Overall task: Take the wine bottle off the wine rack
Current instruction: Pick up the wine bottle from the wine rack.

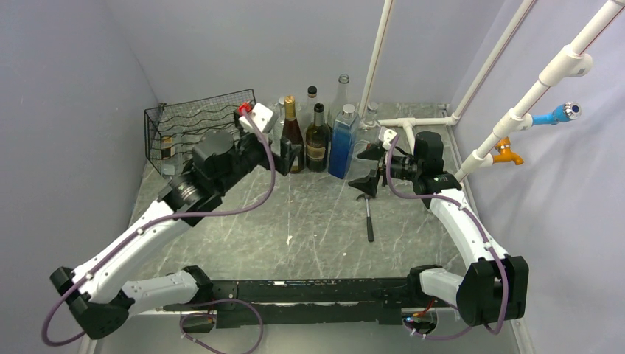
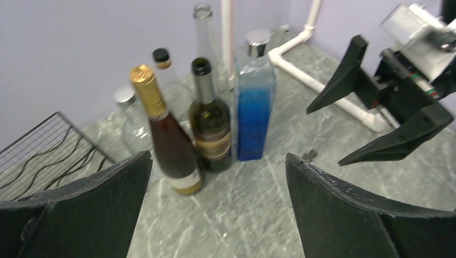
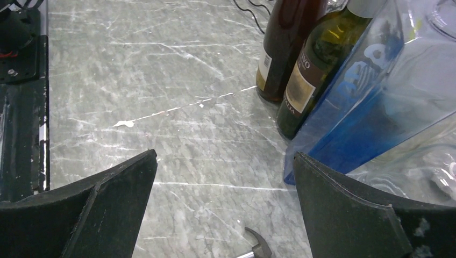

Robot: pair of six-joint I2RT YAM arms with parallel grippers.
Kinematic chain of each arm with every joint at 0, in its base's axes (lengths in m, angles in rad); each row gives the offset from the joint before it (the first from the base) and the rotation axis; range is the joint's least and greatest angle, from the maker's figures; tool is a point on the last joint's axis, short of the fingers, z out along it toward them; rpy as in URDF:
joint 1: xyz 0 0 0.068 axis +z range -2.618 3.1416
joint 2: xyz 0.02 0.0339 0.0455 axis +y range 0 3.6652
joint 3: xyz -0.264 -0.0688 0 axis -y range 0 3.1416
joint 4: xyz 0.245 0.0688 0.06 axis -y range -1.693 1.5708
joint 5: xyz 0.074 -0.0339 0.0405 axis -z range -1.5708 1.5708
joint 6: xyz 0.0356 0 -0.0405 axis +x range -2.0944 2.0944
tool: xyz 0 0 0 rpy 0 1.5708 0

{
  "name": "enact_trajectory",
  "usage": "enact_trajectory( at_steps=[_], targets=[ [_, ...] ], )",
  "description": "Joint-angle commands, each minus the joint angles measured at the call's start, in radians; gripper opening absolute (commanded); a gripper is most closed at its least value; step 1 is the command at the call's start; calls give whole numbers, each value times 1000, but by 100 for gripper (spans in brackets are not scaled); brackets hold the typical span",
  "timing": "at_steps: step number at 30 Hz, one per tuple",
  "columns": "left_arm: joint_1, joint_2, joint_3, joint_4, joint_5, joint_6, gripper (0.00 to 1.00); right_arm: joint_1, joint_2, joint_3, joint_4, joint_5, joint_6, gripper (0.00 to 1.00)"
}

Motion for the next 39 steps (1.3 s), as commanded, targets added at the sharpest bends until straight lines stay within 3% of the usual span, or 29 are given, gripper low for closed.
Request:
enact_trajectory(
  at_steps=[1,8,13,28,39],
  targets=[
    [0,-93,-54,-63,-146,87,99,-4,7,19,-32,-64,-69,100],
    [13,-191,-164,-94,-311,117,99,-4,15,13,-33,-81,-80,100],
    [86,-244,-234,-78,-370,139,99,-4,17,12,-35,-84,-85,100],
    [456,-339,-422,1,-217,87,100,-4,20,10,-39,-90,-96,100],
    [793,-274,-520,69,-119,40,99,-4,16,7,-36,-99,-95,100]
  ],
)
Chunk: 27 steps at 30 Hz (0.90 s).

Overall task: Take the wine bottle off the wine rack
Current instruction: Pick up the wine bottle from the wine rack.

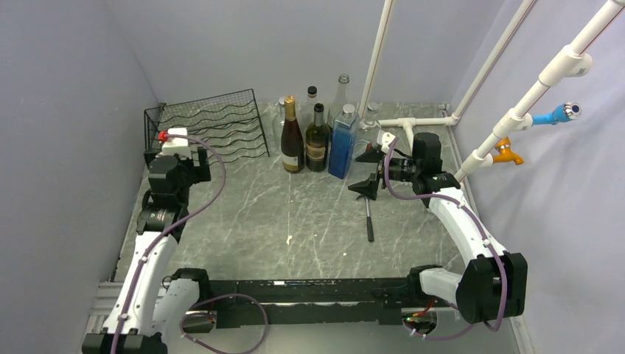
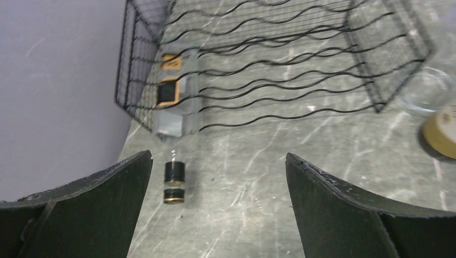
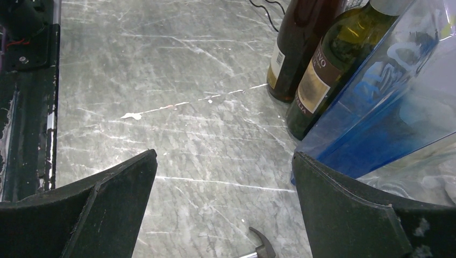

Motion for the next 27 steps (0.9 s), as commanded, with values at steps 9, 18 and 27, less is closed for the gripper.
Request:
enact_trajectory(
  at_steps=[9,18,27],
  targets=[
    [314,219,-28,123,172,-58,99,0,-11,1,25,-56,-11,100],
    [365,385,-39,204,184,65,99,15,-19,-1,28,-57,-14,100],
    [414,551,24,193,259,113,88,23,-23,1,21,-50,-22,100]
  ],
)
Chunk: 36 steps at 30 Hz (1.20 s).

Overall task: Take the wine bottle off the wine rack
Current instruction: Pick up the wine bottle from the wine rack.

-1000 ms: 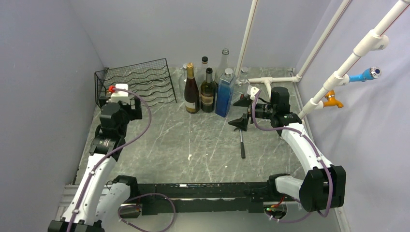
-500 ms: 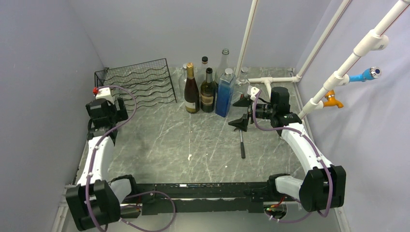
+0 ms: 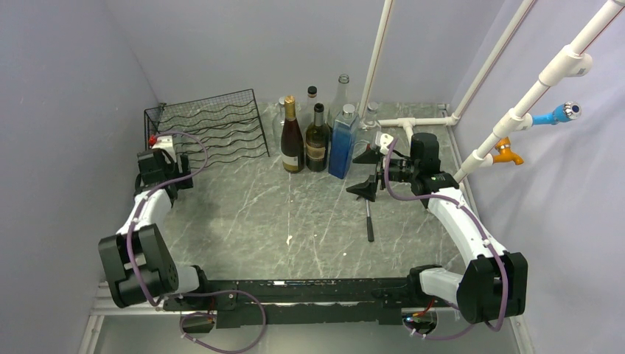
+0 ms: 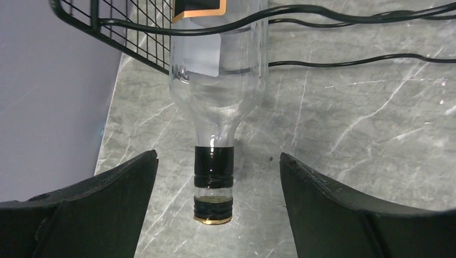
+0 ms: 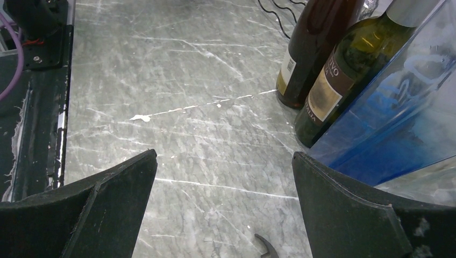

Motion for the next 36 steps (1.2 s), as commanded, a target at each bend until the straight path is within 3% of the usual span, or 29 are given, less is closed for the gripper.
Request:
enact_trajectory(
  at_steps=[1,9,21,24,36],
  targets=[
    [21,49,49,53,52,48,88,6,-23,1,19,-29,-23,100],
    [33,152,116,30,95,74,75,9,-25,4,15,-26,-29,100],
    [33,179,136,-25,68,84,61,9,-32,11,-5,-17,-50,100],
    [33,189,140,-43,65,84,47,9,-35,12,-8,-18,-53,100],
    [32,236,173,-107,31,92,48,8,-42,16,-18,-13,-59,100]
  ],
)
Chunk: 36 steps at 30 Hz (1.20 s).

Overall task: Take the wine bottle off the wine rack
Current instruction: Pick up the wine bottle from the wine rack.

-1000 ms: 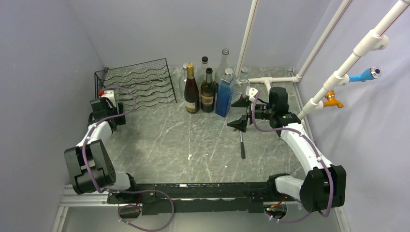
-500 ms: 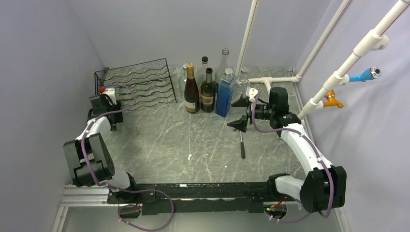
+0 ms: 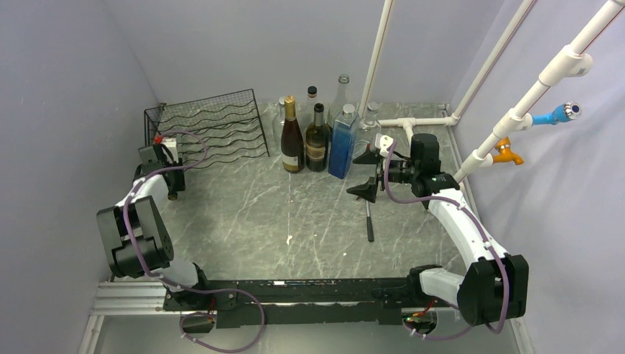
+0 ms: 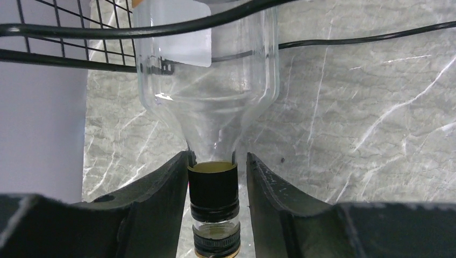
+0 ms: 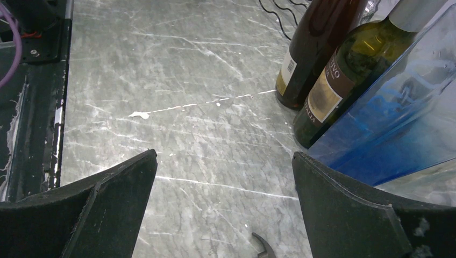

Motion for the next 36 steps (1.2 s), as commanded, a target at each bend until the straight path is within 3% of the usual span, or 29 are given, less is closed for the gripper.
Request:
enact_trajectory(
  at_steps=[1,9,13,20,36],
  targets=[
    [0,22,55,-24,-10,14,48,4,-31,16,6,-15,-21,100],
    [0,27,62,-32,-7,14,45,4,-34,18,0,-10,-28,100],
    [0,7,43,-19,-17,8,22,4,-35,20,-4,-11,-31,100],
    [-16,-31,16,-34,-21,12,1,4,-40,21,-6,-13,-33,100],
    [-45,-284,-34,-258,57,-96,0,6,-56,15,9,-28,-19,100]
  ],
)
